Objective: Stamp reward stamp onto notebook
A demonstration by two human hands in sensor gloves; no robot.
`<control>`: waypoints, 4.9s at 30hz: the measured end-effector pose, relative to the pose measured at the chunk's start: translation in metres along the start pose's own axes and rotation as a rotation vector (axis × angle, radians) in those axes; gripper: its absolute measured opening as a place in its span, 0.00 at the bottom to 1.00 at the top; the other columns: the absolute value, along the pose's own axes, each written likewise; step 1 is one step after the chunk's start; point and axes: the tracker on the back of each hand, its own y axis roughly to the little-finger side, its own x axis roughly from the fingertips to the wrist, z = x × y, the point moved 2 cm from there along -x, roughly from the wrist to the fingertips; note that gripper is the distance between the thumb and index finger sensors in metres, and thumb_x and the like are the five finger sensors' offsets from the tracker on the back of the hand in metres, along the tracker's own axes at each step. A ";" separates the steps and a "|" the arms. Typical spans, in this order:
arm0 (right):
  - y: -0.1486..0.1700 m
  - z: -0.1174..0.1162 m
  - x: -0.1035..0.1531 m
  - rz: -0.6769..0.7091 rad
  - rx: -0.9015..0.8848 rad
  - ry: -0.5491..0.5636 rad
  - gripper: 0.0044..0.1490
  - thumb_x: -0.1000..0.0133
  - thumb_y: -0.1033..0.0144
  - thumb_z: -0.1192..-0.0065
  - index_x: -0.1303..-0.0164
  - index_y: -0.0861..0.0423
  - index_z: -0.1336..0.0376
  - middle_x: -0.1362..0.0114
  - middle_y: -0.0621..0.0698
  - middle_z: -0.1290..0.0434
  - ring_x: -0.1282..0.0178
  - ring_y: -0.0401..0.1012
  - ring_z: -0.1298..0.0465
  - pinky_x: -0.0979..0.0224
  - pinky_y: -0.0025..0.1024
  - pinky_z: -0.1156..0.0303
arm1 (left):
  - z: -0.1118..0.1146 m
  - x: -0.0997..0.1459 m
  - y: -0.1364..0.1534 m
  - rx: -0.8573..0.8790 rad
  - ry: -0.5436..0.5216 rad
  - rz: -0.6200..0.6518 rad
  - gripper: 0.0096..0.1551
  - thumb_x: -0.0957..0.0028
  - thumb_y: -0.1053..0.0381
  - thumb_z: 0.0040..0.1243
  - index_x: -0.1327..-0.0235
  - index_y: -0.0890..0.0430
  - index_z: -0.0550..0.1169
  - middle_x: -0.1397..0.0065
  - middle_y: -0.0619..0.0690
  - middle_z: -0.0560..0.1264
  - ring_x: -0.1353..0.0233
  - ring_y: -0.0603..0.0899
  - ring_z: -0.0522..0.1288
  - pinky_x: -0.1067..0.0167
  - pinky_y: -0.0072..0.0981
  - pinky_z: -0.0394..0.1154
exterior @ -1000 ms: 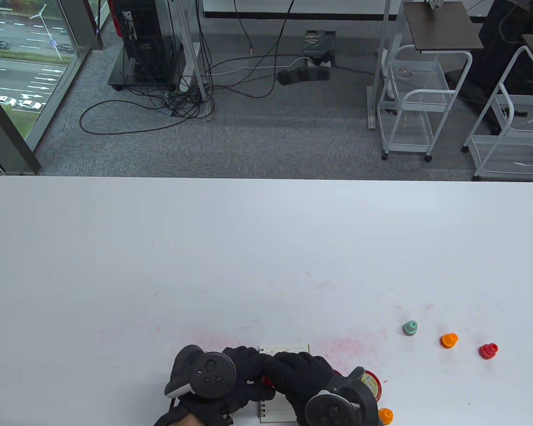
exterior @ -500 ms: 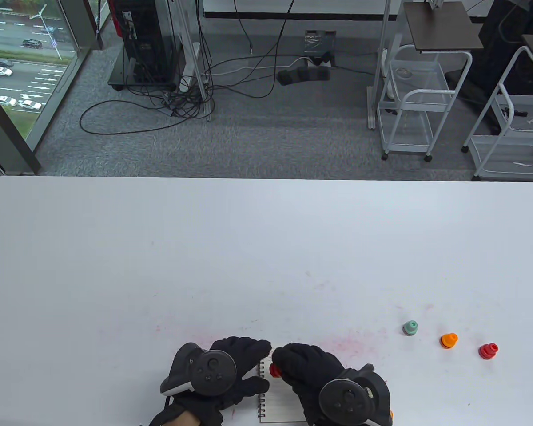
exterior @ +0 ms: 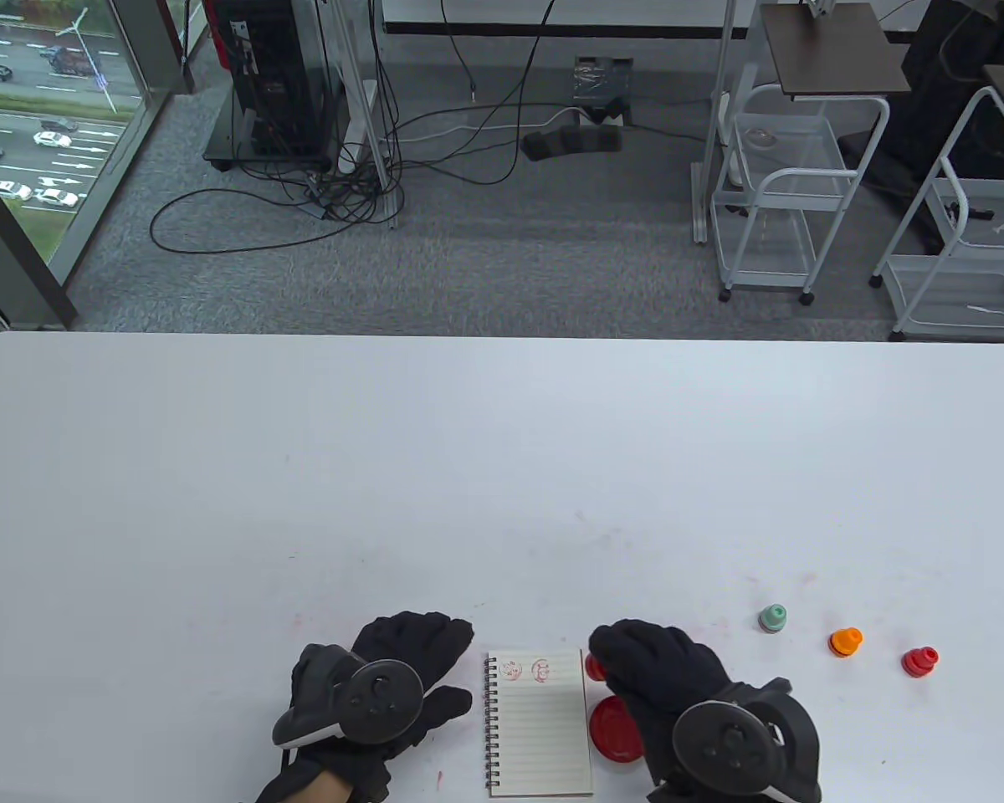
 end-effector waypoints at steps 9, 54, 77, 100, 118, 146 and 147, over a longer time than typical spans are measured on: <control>0.074 0.002 0.027 -0.224 0.173 -0.185 0.26 0.51 0.70 0.28 0.41 0.50 0.28 0.34 0.56 0.23 0.43 0.52 0.21 0.37 0.53 0.24 | 0.001 -0.001 0.001 -0.012 0.015 -0.011 0.44 0.51 0.37 0.61 0.22 0.56 0.71 0.21 0.59 0.70 0.25 0.68 0.71 0.30 0.68 0.67; 0.162 0.017 0.001 -0.461 0.400 -0.320 0.37 0.49 0.62 0.31 0.27 0.48 0.37 0.20 0.56 0.33 0.24 0.66 0.34 0.27 0.72 0.39 | -0.009 0.005 0.011 -0.034 0.018 -0.097 0.45 0.49 0.32 0.56 0.21 0.54 0.72 0.19 0.60 0.69 0.24 0.69 0.71 0.30 0.67 0.68; 0.165 -0.036 -0.028 -0.386 0.557 -0.413 0.29 0.51 0.64 0.30 0.37 0.47 0.31 0.31 0.51 0.24 0.33 0.56 0.25 0.30 0.60 0.30 | -0.010 0.007 0.018 -0.010 0.043 -0.140 0.45 0.48 0.32 0.54 0.20 0.54 0.71 0.19 0.61 0.69 0.24 0.70 0.71 0.30 0.67 0.68; -0.003 0.000 -0.040 -0.029 -0.066 -0.005 0.28 0.52 0.69 0.29 0.39 0.49 0.30 0.31 0.54 0.24 0.44 0.46 0.15 0.37 0.48 0.18 | -0.009 0.009 0.003 0.066 -0.036 -0.073 0.47 0.48 0.33 0.54 0.16 0.53 0.64 0.17 0.62 0.65 0.25 0.69 0.71 0.30 0.66 0.69; -0.043 -0.072 -0.021 0.086 -0.309 -0.043 0.29 0.54 0.70 0.27 0.40 0.52 0.30 0.34 0.57 0.24 0.47 0.44 0.14 0.38 0.44 0.15 | -0.004 0.004 -0.024 0.217 -0.101 0.078 0.45 0.50 0.37 0.60 0.22 0.57 0.69 0.22 0.60 0.70 0.28 0.66 0.74 0.31 0.65 0.70; -0.029 -0.062 -0.019 0.039 -0.366 0.021 0.28 0.54 0.69 0.27 0.41 0.53 0.29 0.36 0.57 0.22 0.50 0.44 0.13 0.41 0.45 0.15 | 0.027 -0.003 0.015 0.062 0.133 -0.134 0.39 0.49 0.44 0.64 0.22 0.49 0.72 0.18 0.63 0.65 0.23 0.69 0.68 0.29 0.67 0.66; -0.029 -0.063 -0.019 0.040 -0.365 0.019 0.28 0.54 0.69 0.27 0.41 0.53 0.29 0.36 0.57 0.22 0.49 0.44 0.14 0.41 0.45 0.15 | 0.030 -0.004 0.017 0.012 0.162 -0.145 0.39 0.49 0.44 0.64 0.21 0.48 0.72 0.17 0.63 0.63 0.22 0.70 0.66 0.29 0.67 0.65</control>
